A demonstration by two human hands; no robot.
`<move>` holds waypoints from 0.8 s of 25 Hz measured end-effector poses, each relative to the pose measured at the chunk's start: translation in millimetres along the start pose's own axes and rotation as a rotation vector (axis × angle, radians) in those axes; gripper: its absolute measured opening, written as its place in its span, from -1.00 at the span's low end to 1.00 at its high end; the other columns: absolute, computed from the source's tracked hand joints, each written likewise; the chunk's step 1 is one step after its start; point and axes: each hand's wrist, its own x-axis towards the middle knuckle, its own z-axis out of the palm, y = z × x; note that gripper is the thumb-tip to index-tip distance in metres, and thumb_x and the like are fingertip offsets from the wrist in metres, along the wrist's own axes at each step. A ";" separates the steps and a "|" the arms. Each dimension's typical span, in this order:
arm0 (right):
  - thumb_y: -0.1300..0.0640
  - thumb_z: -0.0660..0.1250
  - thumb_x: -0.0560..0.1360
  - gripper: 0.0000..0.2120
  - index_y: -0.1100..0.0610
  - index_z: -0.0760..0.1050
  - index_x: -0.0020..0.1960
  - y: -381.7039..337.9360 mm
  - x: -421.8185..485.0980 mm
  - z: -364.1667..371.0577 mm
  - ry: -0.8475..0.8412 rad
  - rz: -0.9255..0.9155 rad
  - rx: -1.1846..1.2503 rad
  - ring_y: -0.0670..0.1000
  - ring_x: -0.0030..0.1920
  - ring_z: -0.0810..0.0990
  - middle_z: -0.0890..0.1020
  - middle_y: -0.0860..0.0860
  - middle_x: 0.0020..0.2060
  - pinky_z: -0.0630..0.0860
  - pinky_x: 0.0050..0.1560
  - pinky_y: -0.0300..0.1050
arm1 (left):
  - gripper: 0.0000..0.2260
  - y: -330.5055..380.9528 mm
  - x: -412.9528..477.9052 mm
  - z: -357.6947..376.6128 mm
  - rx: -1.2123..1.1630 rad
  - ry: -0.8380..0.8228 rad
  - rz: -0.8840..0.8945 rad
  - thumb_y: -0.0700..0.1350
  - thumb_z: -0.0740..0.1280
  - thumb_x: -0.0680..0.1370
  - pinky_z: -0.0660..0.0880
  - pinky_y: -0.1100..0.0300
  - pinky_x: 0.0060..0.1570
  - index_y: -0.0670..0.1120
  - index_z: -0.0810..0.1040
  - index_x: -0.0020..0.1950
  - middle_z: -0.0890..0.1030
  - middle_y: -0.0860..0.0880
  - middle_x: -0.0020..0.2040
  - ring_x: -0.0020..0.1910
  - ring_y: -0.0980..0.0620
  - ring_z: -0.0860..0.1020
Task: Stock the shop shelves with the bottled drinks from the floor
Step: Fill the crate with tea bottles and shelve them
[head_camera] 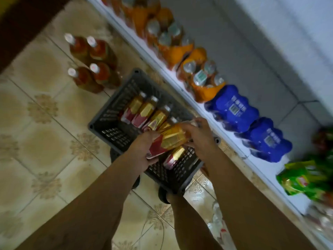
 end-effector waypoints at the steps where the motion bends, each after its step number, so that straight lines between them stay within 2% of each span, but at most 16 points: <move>1: 0.15 0.53 0.39 -0.51 0.00 0.38 0.21 -18.0 -35.3 -0.8 -0.007 -0.016 0.054 0.13 -0.02 0.64 0.57 0.09 0.12 0.65 -0.10 0.07 | -0.69 7.3 -39.1 -6.4 0.028 0.000 0.057 -0.02 0.37 0.51 0.44 -0.09 0.24 0.00 0.45 0.23 0.52 -0.09 0.15 0.15 -0.11 0.49; 3: 0.17 0.52 0.39 -0.53 0.00 0.39 0.20 -59.4 -104.6 0.8 0.017 -0.099 0.128 0.17 0.03 0.64 0.56 0.12 0.16 0.65 -0.05 0.15 | -0.67 22.1 -112.3 -18.1 0.047 -0.031 0.142 -0.03 0.40 0.49 0.43 -0.11 0.26 0.04 0.45 0.23 0.53 -0.07 0.15 0.13 -0.09 0.50; 5: 0.19 0.54 0.37 -0.46 0.00 0.37 0.24 -99.7 -167.8 2.9 0.035 -0.187 0.139 0.19 0.05 0.63 0.56 0.10 0.13 0.61 0.05 0.22 | -0.72 36.3 -178.5 -31.2 0.035 -0.072 0.209 -0.04 0.38 0.51 0.47 -0.04 0.19 0.07 0.47 0.21 0.53 -0.05 0.14 0.09 -0.05 0.51; 7: 0.19 0.55 0.36 -0.40 0.04 0.34 0.30 -136.1 -232.4 3.5 -0.006 -0.239 0.174 0.12 0.02 0.64 0.56 0.04 0.09 0.60 0.03 0.12 | -0.69 48.2 -245.5 -47.4 0.053 -0.076 0.253 -0.04 0.36 0.55 0.50 0.04 0.03 0.06 0.44 0.27 0.51 -0.05 0.16 0.07 -0.04 0.51; 8: 0.19 0.54 0.39 -0.46 0.07 0.35 0.26 -155.7 -259.5 4.8 -0.041 -0.275 0.179 0.05 -0.01 0.63 0.58 0.02 0.05 0.58 0.00 0.01 | -0.66 53.8 -270.9 -54.2 0.080 -0.082 0.307 -0.03 0.37 0.55 0.51 0.06 -0.02 0.07 0.42 0.31 0.50 -0.04 0.15 0.06 -0.02 0.51; 10: 0.17 0.50 0.43 -0.61 0.00 0.37 0.13 -185.4 -312.4 5.6 -0.136 -0.328 0.198 -0.04 -0.06 0.61 0.61 -0.02 -0.05 0.51 -0.07 -0.16 | -0.63 58.5 -316.6 -72.3 0.139 -0.116 0.431 -0.06 0.41 0.52 0.50 0.09 -0.05 0.10 0.41 0.28 0.51 0.03 0.09 0.02 0.03 0.52; 12: 0.12 0.51 0.40 -0.79 0.00 0.53 -0.03 -204.5 -354.6 7.9 -0.192 -0.430 0.190 -0.01 -0.06 0.62 0.65 -0.01 -0.10 0.50 -0.11 -0.19 | -0.61 61.3 -358.0 -93.2 0.246 -0.150 0.606 -0.12 0.49 0.46 0.52 0.09 0.00 0.14 0.43 0.19 0.54 0.10 0.05 0.01 0.09 0.55; 13: 0.09 0.52 0.39 -0.82 0.02 0.58 -0.04 -214.0 -372.7 9.4 -0.223 -0.460 0.186 -0.02 -0.09 0.60 0.65 0.00 -0.10 0.50 -0.18 -0.22 | -0.56 62.6 -371.9 -101.1 0.312 -0.149 0.699 -0.14 0.52 0.43 0.52 0.07 0.05 0.13 0.43 0.19 0.54 0.12 0.04 0.02 0.11 0.55; 15: 0.04 0.51 0.41 -0.67 0.08 0.57 0.13 -224.1 -404.5 13.0 -0.278 -0.504 0.153 -0.04 -0.09 0.59 0.64 0.04 -0.02 0.50 -0.29 -0.29 | -0.43 66.2 -396.9 -115.6 0.413 -0.104 0.824 -0.16 0.56 0.37 0.51 0.08 0.11 0.09 0.39 0.27 0.55 0.13 0.05 0.02 0.13 0.56; 16: 0.02 0.52 0.40 -0.56 0.08 0.52 0.22 -228.0 -419.1 15.3 -0.299 -0.518 0.160 -0.01 -0.03 0.62 0.64 0.06 0.05 0.54 -0.28 -0.26 | -0.39 68.2 -407.5 -121.7 0.434 -0.092 0.874 -0.15 0.58 0.36 0.52 0.08 0.11 0.08 0.37 0.30 0.56 0.14 0.06 0.02 0.13 0.57; 18: 0.01 0.57 0.32 -0.38 0.00 0.45 0.33 -237.7 -443.4 18.5 -0.330 -0.554 0.191 0.05 0.10 0.65 0.64 0.06 0.14 0.62 -0.12 -0.07 | -0.37 73.5 -425.3 -127.5 0.435 -0.088 0.977 -0.10 0.59 0.33 0.53 0.11 0.08 0.11 0.38 0.30 0.59 0.14 0.06 0.02 0.12 0.59; 20: 0.04 0.56 0.31 -0.35 -0.02 0.41 0.34 -250.5 -467.8 19.7 -0.306 -0.623 0.178 0.04 0.10 0.67 0.65 0.05 0.14 0.64 0.00 0.07 | -0.37 81.5 -443.1 -126.8 0.427 -0.098 1.081 -0.07 0.60 0.32 0.52 0.21 -0.01 0.13 0.40 0.29 0.58 0.14 0.08 0.03 0.13 0.59</move>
